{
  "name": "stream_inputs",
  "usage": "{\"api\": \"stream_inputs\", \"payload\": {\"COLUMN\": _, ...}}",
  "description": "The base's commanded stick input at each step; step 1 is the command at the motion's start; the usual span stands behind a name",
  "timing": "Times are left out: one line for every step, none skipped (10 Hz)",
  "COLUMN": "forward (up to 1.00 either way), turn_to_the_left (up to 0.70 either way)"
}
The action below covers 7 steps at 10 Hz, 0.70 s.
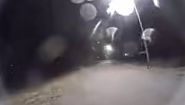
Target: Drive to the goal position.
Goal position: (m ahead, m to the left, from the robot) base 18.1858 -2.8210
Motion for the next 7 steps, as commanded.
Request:
{"api": "stream_inputs", "payload": {"forward": 0.70, "turn_to_the_left": 0.00}}
{"api": "stream_inputs", "payload": {"forward": 0.70, "turn_to_the_left": 0.00}}
{"api": "stream_inputs", "payload": {"forward": 0.70, "turn_to_the_left": 0.00}}
{"api": "stream_inputs", "payload": {"forward": 0.70, "turn_to_the_left": 0.00}}
{"api": "stream_inputs", "payload": {"forward": 0.70, "turn_to_the_left": 0.00}}
{"api": "stream_inputs", "payload": {"forward": 0.70, "turn_to_the_left": 0.00}}
{"api": "stream_inputs", "payload": {"forward": 0.70, "turn_to_the_left": 0.00}}
